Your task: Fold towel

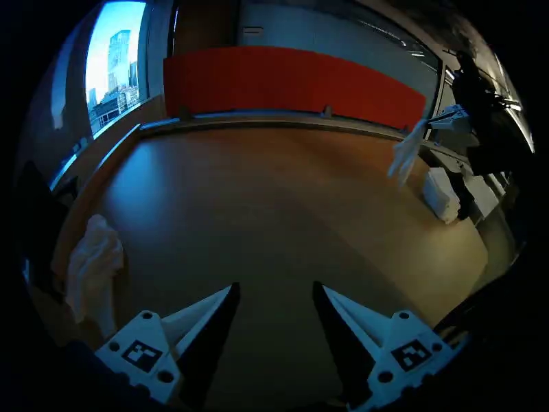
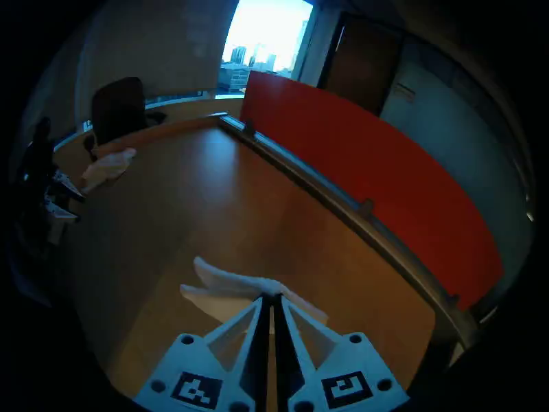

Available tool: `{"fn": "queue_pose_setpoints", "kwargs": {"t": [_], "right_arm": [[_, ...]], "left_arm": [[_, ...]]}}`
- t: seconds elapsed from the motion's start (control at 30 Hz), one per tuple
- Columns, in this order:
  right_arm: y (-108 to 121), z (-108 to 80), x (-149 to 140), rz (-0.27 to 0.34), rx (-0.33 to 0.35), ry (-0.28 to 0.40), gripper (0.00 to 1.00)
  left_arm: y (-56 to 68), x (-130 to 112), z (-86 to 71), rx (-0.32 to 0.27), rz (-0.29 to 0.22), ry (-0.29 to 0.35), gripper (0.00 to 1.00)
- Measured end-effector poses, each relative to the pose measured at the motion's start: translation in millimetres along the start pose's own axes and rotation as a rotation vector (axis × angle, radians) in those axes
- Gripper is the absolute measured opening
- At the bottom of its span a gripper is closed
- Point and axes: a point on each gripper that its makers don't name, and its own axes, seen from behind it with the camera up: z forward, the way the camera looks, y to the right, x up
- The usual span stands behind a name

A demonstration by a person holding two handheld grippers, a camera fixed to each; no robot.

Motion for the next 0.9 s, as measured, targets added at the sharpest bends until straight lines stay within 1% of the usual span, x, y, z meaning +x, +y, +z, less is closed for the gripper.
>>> {"fn": "queue_pose_setpoints", "kwargs": {"t": [0.47,0.77,0.9], "right_arm": [[78.4,-22.8,-37.7,0.026,-0.064,-0.058,0.03],[122.2,-33.1,-56.0,0.036,-0.101,-0.085,0.03],[138.3,-37.4,-62.9,0.048,-0.116,-0.092,0.03]], "left_arm": [[13.2,7.3,6.8,0.008,0.011,-0.011,0.78],[22.4,11.2,11.1,0.013,0.018,-0.019,0.78],[25.7,14.1,13.0,0.016,0.025,-0.020,0.78]]}}
